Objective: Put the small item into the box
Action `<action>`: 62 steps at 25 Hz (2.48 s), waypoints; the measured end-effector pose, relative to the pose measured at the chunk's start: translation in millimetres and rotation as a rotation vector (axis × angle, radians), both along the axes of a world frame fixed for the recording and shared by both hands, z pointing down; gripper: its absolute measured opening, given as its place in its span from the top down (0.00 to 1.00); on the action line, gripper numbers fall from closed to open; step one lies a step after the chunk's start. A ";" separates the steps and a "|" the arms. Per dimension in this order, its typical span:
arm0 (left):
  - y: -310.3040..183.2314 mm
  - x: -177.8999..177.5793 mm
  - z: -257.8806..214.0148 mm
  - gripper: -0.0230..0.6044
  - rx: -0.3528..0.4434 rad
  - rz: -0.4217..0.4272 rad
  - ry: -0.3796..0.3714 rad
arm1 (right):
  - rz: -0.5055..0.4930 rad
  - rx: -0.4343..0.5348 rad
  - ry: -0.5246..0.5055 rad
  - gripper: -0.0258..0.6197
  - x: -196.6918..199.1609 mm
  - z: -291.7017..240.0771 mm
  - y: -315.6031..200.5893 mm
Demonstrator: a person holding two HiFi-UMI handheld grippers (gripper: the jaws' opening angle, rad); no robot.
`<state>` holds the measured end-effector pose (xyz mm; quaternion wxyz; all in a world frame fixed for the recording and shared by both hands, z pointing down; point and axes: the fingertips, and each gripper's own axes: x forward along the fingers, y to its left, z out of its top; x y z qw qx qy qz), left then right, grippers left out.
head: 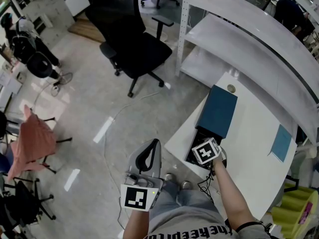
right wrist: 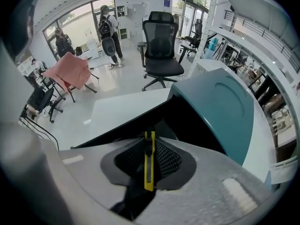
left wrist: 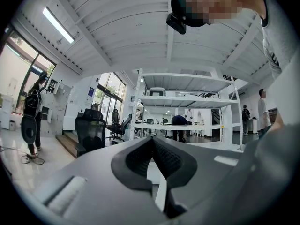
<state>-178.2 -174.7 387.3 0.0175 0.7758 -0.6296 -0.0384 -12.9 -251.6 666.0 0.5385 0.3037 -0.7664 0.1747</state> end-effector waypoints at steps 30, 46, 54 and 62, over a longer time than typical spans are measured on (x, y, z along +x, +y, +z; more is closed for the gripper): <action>-8.6 16.0 1.1 0.94 -0.006 0.055 -0.013 | 0.070 0.018 -0.196 0.96 7.0 -25.7 11.6; -9.8 56.1 -3.8 0.94 0.001 0.136 -0.032 | 0.129 0.203 -0.468 0.96 20.5 -84.9 26.2; -5.6 71.2 -4.7 0.94 -0.008 0.154 -0.049 | 0.150 0.323 -0.526 0.96 36.6 -115.6 28.6; -0.4 81.0 -7.6 0.94 -0.002 0.164 -0.058 | 0.187 0.389 -0.568 0.96 53.6 -134.8 35.8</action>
